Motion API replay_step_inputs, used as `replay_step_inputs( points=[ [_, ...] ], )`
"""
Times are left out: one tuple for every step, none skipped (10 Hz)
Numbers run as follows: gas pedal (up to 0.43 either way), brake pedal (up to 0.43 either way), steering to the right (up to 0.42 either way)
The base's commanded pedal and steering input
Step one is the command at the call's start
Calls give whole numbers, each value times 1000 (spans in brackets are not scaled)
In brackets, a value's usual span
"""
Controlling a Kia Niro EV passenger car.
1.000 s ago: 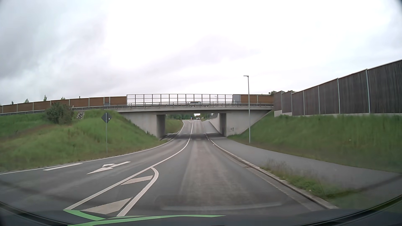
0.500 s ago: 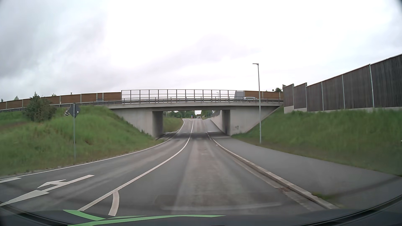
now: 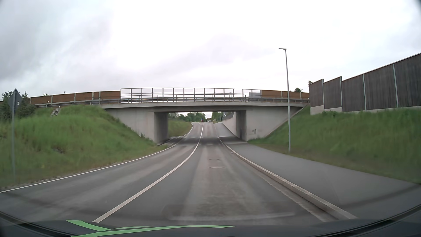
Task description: Follow the waypoints while adhering to traffic rules and regulations
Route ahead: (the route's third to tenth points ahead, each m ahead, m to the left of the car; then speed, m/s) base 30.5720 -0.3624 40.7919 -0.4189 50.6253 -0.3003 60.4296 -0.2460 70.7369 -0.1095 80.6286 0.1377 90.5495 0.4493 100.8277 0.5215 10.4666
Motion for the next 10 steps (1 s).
replay_step_inputs(
  points=[
    [39,0,-4],
    [39,0,-4],
    [39,0,-3],
    [39,0,-1],
    [39,0,1],
    [39,0,1],
    [39,0,1],
    [39,0,1],
    [39,0,1],
    [39,0,1]
  ],
)
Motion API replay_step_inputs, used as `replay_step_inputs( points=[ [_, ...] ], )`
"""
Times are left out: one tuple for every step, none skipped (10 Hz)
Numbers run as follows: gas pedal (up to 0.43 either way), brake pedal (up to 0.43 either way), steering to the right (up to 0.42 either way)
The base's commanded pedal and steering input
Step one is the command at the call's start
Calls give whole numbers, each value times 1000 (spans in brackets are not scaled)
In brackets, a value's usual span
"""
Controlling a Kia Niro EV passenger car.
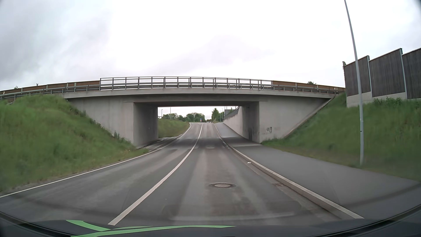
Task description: Follow the waypoints while adhering to traffic rules and regulations
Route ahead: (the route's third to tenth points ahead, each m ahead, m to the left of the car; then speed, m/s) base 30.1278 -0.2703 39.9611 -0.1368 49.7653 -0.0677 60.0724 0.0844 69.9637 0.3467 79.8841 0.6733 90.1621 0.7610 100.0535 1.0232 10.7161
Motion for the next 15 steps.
replay_step_inputs(
  points=[
    [39,0,1],
    [39,0,0],
    [39,0,0],
    [39,0,0],
    [39,0,-1],
    [39,0,0],
    [39,0,0],
    [39,0,-1],
    [39,0,0],
    [47,0,-1],
    [47,0,0],
    [59,0,-1],
    [59,0,0],
    [59,0,-1],
    [67,0,-1]
  ],
)
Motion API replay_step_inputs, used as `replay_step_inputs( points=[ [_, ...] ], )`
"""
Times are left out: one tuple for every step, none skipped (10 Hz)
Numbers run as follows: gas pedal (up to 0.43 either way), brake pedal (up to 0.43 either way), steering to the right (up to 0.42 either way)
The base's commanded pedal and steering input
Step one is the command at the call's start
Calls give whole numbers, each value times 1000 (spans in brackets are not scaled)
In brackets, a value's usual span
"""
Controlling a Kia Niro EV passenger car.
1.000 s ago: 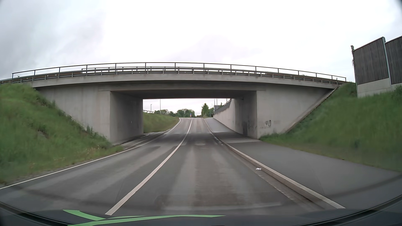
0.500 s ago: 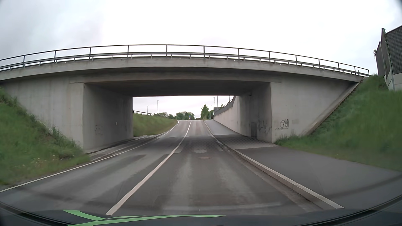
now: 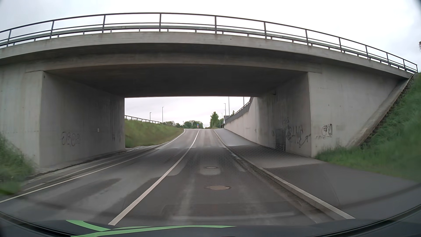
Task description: Follow the waypoints while adhering to traffic rules and regulations
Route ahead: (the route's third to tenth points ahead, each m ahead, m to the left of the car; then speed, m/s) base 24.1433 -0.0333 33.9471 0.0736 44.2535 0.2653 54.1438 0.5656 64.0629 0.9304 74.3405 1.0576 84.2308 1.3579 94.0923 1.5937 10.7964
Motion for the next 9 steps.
replay_step_inputs(
  points=[
    [67,0,-3],
    [79,0,-5],
    [87,0,-5],
    [87,0,-6],
    [87,0,-5],
    [98,0,-6],
    [98,0,-6],
    [98,0,-6],
    [98,0,-6]
  ],
)
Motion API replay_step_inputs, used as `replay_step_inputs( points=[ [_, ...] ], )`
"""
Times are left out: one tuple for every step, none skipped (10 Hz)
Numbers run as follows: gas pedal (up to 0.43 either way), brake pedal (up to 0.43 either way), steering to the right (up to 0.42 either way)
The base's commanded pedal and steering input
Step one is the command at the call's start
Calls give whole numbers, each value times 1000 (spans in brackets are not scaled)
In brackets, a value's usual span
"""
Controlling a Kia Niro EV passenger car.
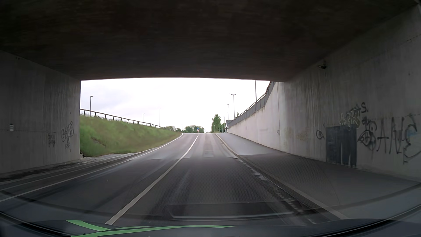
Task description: Follow the waypoints while adhering to traffic rules and regulations
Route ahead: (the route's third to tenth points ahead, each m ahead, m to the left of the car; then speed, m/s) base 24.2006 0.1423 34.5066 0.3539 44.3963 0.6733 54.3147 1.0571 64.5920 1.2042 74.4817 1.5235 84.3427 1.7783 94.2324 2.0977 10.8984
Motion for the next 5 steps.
replay_step_inputs(
  points=[
    [98,0,-6],
    [98,0,-6],
    [98,0,-6],
    [98,0,-6],
    [98,0,-6]
  ],
)
